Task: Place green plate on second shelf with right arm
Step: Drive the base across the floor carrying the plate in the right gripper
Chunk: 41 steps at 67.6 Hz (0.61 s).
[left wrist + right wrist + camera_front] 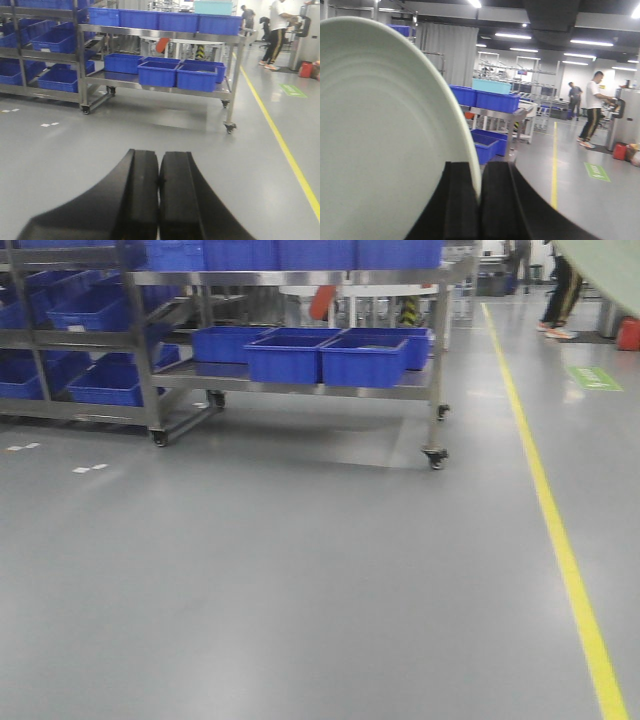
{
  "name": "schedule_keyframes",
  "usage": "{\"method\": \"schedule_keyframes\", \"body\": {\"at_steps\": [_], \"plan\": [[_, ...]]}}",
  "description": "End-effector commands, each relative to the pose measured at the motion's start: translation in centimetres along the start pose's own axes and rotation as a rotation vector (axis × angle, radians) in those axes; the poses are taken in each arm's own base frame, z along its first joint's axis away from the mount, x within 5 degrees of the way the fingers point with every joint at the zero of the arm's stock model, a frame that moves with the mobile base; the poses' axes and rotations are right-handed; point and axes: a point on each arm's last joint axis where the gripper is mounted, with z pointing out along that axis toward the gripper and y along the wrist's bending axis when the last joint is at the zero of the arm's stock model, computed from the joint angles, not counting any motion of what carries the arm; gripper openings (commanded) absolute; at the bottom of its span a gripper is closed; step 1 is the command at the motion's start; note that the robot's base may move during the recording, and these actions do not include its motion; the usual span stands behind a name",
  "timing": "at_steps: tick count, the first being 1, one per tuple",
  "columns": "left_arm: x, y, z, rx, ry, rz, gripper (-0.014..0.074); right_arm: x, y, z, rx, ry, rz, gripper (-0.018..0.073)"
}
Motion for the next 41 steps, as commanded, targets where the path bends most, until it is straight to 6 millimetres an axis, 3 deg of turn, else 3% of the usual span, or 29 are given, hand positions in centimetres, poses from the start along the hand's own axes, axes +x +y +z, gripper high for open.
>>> {"method": "schedule_keyframes", "body": {"at_steps": [1,41], "plan": [[0.53,0.01,-0.01,0.008,-0.059,-0.005,0.0131,-1.85,-0.08,0.03,0.004,-0.124,0.005,0.0057],[0.53,0.01,-0.01,0.008,-0.059,-0.005,0.0131,-1.86,-0.08,0.03,0.004,-0.125,0.005,0.0057]]}}
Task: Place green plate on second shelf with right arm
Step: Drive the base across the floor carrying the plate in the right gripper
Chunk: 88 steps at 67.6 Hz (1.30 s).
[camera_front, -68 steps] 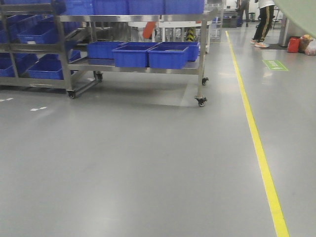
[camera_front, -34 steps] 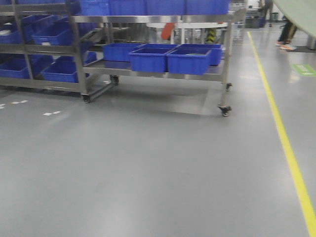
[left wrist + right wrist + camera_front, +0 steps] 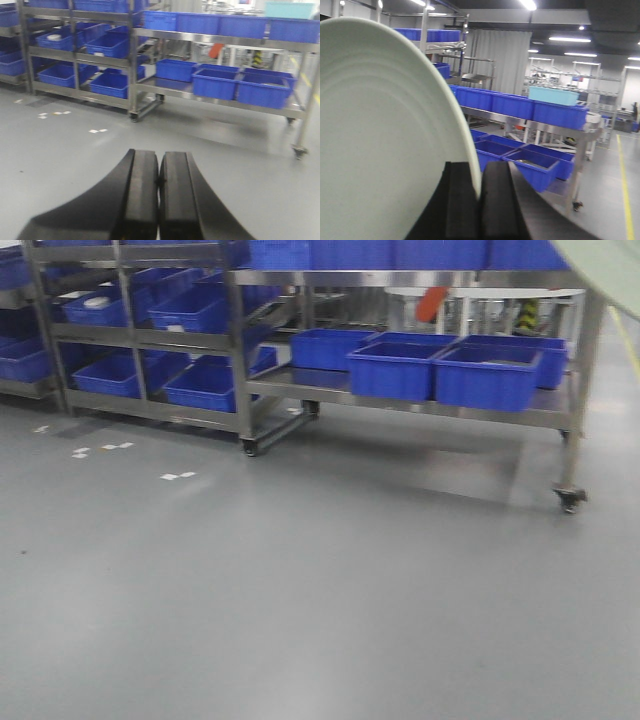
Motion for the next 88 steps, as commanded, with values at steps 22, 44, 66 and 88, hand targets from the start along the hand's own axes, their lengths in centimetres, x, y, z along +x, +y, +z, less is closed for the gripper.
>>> {"method": "schedule_keyframes", "body": {"at_steps": [22,44,66,88], "plan": [[0.53,0.01,-0.01,0.008,-0.059,-0.005,0.0131,-1.85,-0.08,0.03,0.004,-0.124,0.005,0.0057],[0.53,0.01,-0.01,0.008,-0.059,-0.005,0.0131,-1.86,-0.08,0.03,0.004,-0.125,0.005,0.0057],[0.53,0.01,-0.01,0.008,-0.059,-0.005,0.0131,-1.86,-0.08,0.03,0.004,-0.125,0.005,0.0057],[0.53,0.01,-0.01,0.008,-0.059,-0.005,0.0131,-1.85,-0.08,0.03,0.004,-0.124,0.005,0.0057]]}}
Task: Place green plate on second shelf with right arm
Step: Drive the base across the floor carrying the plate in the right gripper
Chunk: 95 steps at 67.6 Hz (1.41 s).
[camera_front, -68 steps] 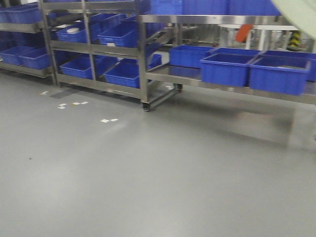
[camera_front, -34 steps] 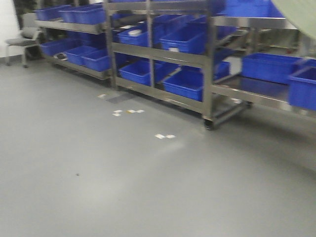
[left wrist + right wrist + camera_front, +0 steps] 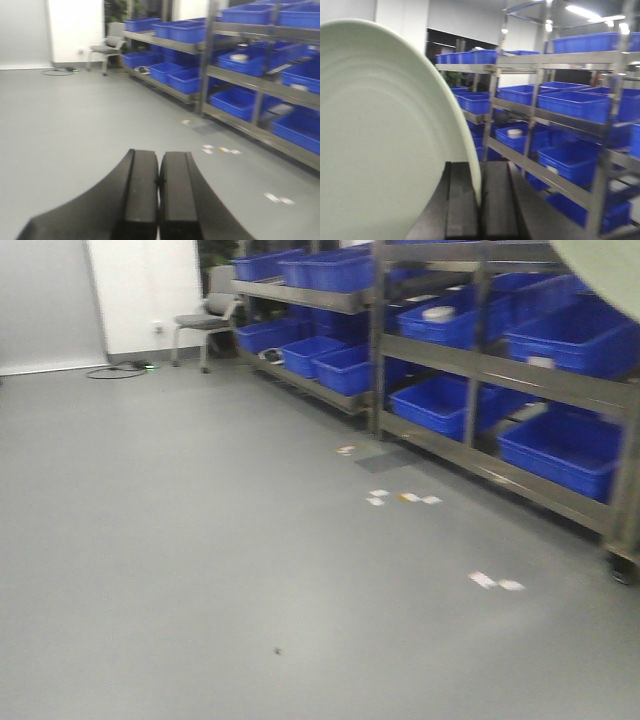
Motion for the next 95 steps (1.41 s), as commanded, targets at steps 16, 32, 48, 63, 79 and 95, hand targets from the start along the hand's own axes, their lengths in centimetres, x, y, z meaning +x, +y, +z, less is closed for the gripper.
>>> {"method": "schedule_keyframes", "body": {"at_steps": [16,32,48,63,79,95], "plan": [[0.53,0.01,-0.01,0.008,-0.059,-0.005,0.0131,-1.85,-0.08,0.03,0.004,-0.124,0.005,0.0057],[0.53,0.01,-0.01,0.008,-0.059,-0.005,0.0131,-1.85,-0.08,0.03,0.004,-0.124,0.005,0.0057],[0.53,0.01,-0.01,0.008,-0.059,-0.005,0.0131,-1.85,-0.08,0.03,0.004,-0.124,0.005,0.0057],[0.53,0.01,-0.01,0.008,-0.059,-0.005,0.0131,-1.85,-0.08,0.03,0.004,-0.124,0.005,0.0057],[0.53,0.01,-0.01,0.008,-0.059,-0.005,0.0131,-1.85,-0.08,0.03,0.004,-0.124,0.005,0.0057],[0.53,0.01,-0.01,0.008,-0.059,-0.005,0.0131,-1.85,-0.08,0.03,0.004,-0.124,0.005,0.0057]]}}
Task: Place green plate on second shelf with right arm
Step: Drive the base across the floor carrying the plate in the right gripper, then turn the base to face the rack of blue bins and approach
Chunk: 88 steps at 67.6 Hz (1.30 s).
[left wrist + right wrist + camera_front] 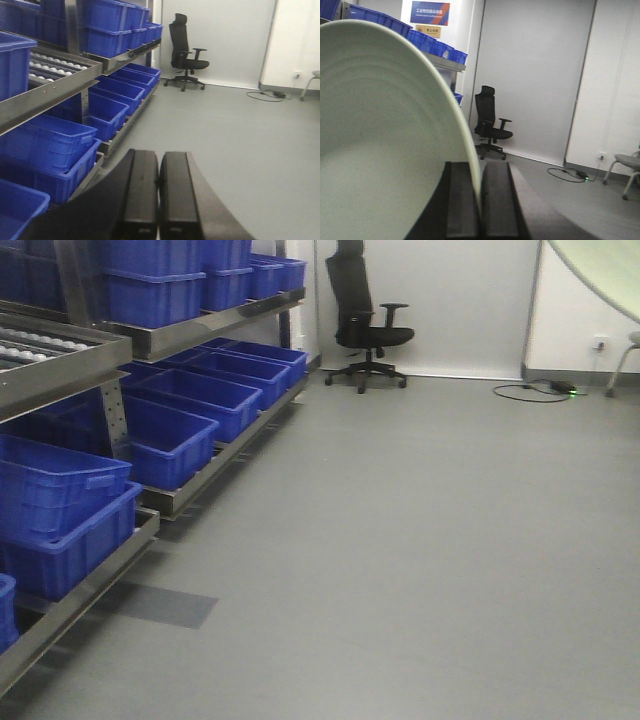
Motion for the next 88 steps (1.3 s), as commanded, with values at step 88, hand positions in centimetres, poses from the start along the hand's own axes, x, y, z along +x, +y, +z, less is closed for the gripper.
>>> {"method": "schedule_keyframes", "body": {"at_steps": [88], "plan": [[0.53,0.01,-0.01,0.008,-0.059,-0.005,0.0131,-1.85,-0.08,0.03,0.004,-0.124,0.005,0.0057]]}}
